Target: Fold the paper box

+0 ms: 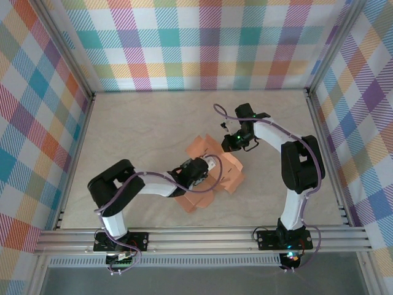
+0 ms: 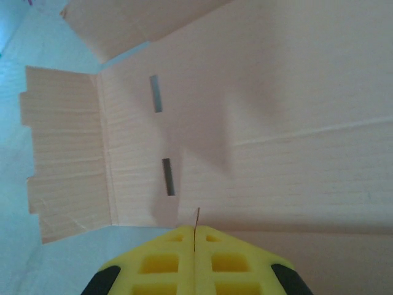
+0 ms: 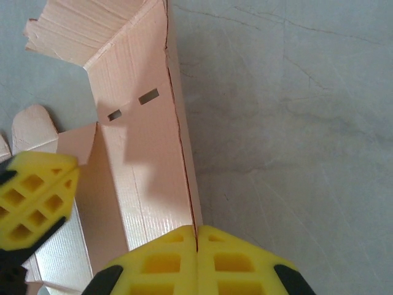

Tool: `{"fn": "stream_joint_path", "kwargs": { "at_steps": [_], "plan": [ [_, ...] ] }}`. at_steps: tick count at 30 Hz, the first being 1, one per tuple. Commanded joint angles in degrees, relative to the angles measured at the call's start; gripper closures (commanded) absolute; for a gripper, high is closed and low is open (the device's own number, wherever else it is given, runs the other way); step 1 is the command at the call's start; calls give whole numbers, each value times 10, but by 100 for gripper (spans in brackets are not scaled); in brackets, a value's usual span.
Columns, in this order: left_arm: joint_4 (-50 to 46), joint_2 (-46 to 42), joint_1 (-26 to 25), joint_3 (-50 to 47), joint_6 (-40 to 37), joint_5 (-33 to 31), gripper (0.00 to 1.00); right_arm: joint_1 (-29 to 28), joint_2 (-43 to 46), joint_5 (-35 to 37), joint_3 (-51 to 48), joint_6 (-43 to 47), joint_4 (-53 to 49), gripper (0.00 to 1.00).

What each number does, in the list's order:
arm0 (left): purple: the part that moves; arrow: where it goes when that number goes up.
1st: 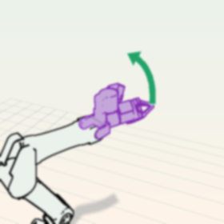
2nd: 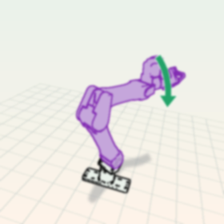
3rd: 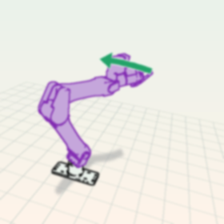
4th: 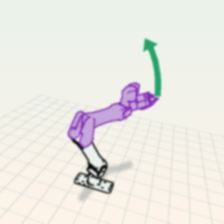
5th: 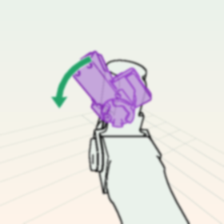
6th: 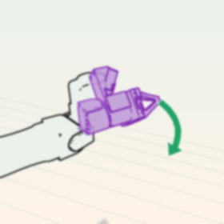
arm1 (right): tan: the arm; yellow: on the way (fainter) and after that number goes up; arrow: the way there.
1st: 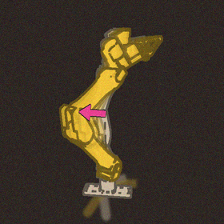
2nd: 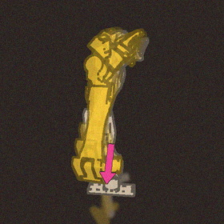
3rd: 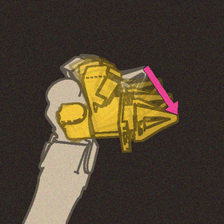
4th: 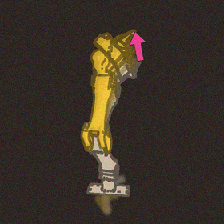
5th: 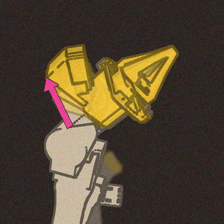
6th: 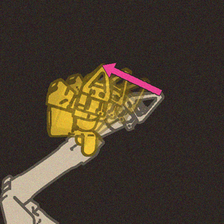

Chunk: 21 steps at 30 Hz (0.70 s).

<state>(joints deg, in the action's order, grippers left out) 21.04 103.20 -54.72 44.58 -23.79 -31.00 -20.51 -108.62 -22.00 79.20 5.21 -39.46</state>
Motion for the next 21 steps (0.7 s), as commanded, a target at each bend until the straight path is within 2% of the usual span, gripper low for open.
{"fn": "stream_joint_path", "kwargs": {
  "at_steps": [1,5,10,16,19,21],
  "plan": [
    [29,54,-27,24,-54,-78,100,-2,-12,-33,11,-12,3,100],
    [22,78,-38,39,-63,-77,100,1,-12,-34,10,-14,5,100],
    [24,50,-28,28,-10,-33,100,2,-10,-32,7,-14,4,100],
    [10,-19,26,3,80,73,100,2,-2,-35,0,-11,8,100],
    [-5,-53,73,-8,127,170,100,2,3,-37,-5,-8,10,100],
    [-8,-66,97,-14,147,213,100,2,5,-40,-6,-10,11,100]
  ]
}}
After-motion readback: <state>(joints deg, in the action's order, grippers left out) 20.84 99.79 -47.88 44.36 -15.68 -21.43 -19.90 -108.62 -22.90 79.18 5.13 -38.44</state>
